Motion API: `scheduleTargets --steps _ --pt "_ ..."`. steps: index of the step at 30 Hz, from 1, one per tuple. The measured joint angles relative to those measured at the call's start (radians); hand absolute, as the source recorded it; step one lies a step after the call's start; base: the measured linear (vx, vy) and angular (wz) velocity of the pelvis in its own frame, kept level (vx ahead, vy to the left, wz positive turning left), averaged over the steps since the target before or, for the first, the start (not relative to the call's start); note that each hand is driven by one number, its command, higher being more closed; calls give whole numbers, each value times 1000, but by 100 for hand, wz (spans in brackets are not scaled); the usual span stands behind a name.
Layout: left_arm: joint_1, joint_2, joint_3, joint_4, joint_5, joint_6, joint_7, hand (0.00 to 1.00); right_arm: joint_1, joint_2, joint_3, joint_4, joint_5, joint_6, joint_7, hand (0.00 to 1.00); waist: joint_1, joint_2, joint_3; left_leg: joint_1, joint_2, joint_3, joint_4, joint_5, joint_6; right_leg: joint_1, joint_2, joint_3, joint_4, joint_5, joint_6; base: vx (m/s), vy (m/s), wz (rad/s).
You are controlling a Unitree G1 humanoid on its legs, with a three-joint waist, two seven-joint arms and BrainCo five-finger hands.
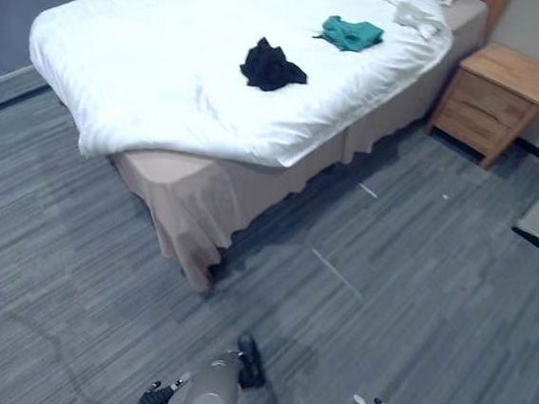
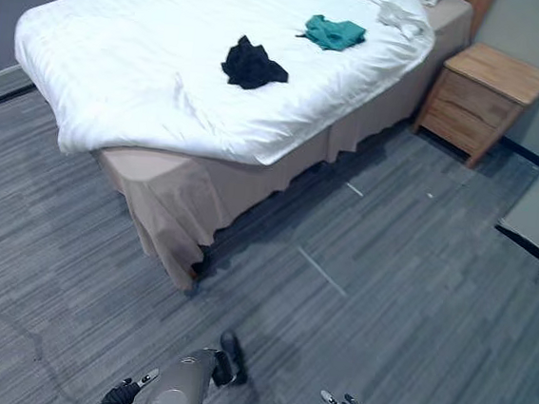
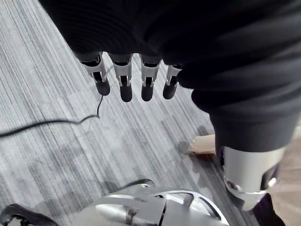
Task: Tidy the bed and pick cloth on bed and put in laundry
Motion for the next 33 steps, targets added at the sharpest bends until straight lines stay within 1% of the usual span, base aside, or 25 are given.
scheduleTargets --steps 1,2,3,5,6,7,8,9,10,11,12,13,14,15,16,17,18,20,21,22,25,27,28,31,33 --pt "-8 3 0 0 2 1 8 0 -13 2 0 7 -4 0 4 0 0 -8 1 12 -15 -16 -7 -10 -2 -74 -43 4 158 29 42 498 147 57" --pt "-14 9 -1 0 2 0 14 0 -22 8 0 10 -11 0 10 0 -5 -16 4 45 -35 -48 -19 -21 -7 -138 -92 -8 309 31 46 611 160 79" --pt "-15 8 -3 -1 2 -6 17 0 -22 18 -1 14 -21 -1 20 0 -4 -14 6 109 -52 -105 -42 -21 -8 -169 -136 -44 375 20 26 602 132 102" --pt "-11 6 -21 -2 0 -27 19 0 -17 4 2 13 -14 -10 23 0 -5 9 17 230 -43 -194 -97 -16 -22 -171 -134 -62 298 14 13 574 23 110" --pt "-10 6 -42 -10 -1 -41 24 0 -10 3 3 9 0 -13 22 0 -10 27 19 286 -27 -250 -140 -11 -54 -186 -113 -58 187 16 11 524 -118 148" --pt "-17 9 -52 -19 -1 -50 31 0 -2 10 3 6 11 -22 21 0 -18 24 13 315 -16 -311 -176 -16 -78 -222 -89 -30 47 24 21 407 -156 152" --pt "-24 11 -54 -19 -2 -53 32 0 1 15 2 5 16 -27 21 0 -23 18 9 319 -13 -344 -190 -20 -91 -244 -80 -9 -25 31 29 380 -194 162" --pt "-42 27 -75 -17 -9 -59 32 0 10 23 2 8 28 -33 19 0 -26 5 3 317 -13 -397 -205 -23 -113 -281 -76 68 -173 82 27 356 -218 147" --pt "-45 25 -80 -16 -13 -57 33 0 18 24 0 9 45 -35 17 0 -26 3 2 318 -11 -445 -207 -28 -133 -307 -73 149 -293 151 23 346 -225 136" --pt "-43 24 -78 -12 -12 -57 33 0 25 25 -1 9 47 -35 15 0 -26 3 2 323 -9 -464 -206 -33 -146 -315 -72 187 -333 190 19 344 -262 110" --pt "-28 24 -68 -10 -9 -58 34 0 40 32 -6 10 49 -35 12 0 -25 -3 -2 337 -2 -481 -198 -50 -175 -319 -69 241 -366 271 15 343 -299 91" --pt "0 24 -42 -14 1 -65 35 0 60 46 -8 8 66 -33 4 0 -23 -19 -17 359 2 -478 -191 -71 -209 -314 -70 253 -368 366 10 426 -397 80" --pt "19 26 -30 -17 6 -67 35 0 69 57 -7 7 73 -30 1 0 -23 -35 -30 368 1 -475 -187 -83 -228 -310 -72 251 -369 429 5 452 -464 52" --pt "49 27 -6 -18 12 -69 35 0 86 72 -3 9 87 -21 0 0 -12 -63 -52 383 1 -464 -172 -110 -267 -290 -84 229 -368 456 -8 448 -515 9" --pt "62 2 15 -18 12 -76 36 0 90 62 1 10 91 -6 2 0 7 -39 -70 377 40 -450 -149 -128 -297 -261 -51 216 -417 413 -25 348 -443 -2" --pt "70 -8 18 -18 12 -82 36 0 90 53 3 9 95 -1 2 0 6 -32 -81 373 59 -447 -147 -130 -300 -247 -34 204 -447 408 -33 235 -328 -4" --pt "70 -14 20 -18 11 -96 39 0 89 41 2 7 97 0 2 0 1 -4 -83 373 81 -443 -158 -125 -309 -226 -14 181 -488 404 -40 186 -261 22" --pt "68 -48 19 -18 1 -147 73 0 89 9 -5 7 97 10 3 0 -12 49 -84 392 115 -440 -208 -85 -353 -188 18 140 -538 402 -60 192 -272 48" --pt "66 -65 18 -26 -16 -175 97 0 92 -2 -12 11 97 31 3 0 -22 58 -89 400 114 -434 -230 -48 -359 -167 21 114 -547 394 -72 122 -190 56" --pt "64 -69 18 -41 -17 -188 109 0 92 -4 -16 11 97 40 3 0 -27 59 -89 403 113 -427 -234 -32 -361 -157 19 104 -549 390 -78 66 -169 58" --pt "45 -54 18 -188 -15 -263 185 0 92 -14 -14 5 113 42 3 0 -29 70 -93 385 119 -379 -241 8 -349 -146 18 58 -555 383 -90 -28 -125 46" --pt "13 -4 17 -303 -15 -313 225 0 92 -20 -14 5 125 47 0 0 -31 81 -94 380 123 -378 -281 23 -347 -146 25 28 -570 387 -98 -107 -62 41" --pt "-5 52 18 -372 -16 -340 247 0 92 -20 -14 5 130 51 -4 0 -30 77 -93 381 126 -375 -297 29 -351 -144 31 25 -584 396 -101 -107 -35 13" --pt "-27 133 28 -504 -12 -356 276 0 112 -19 -15 1 157 56 -12 0 -32 68 -96 379 126 -362 -303 30 -350 -133 34 27 -620 421 -101 -96 -22 -6" --pt "-54 156 33 -597 2 -356 287 0 146 -19 -15 -14 164 55 -25 0 -35 70 -97 379 122 -360 -304 27 -346 -122 34 27 -645 434 -100 -59 1 -2"
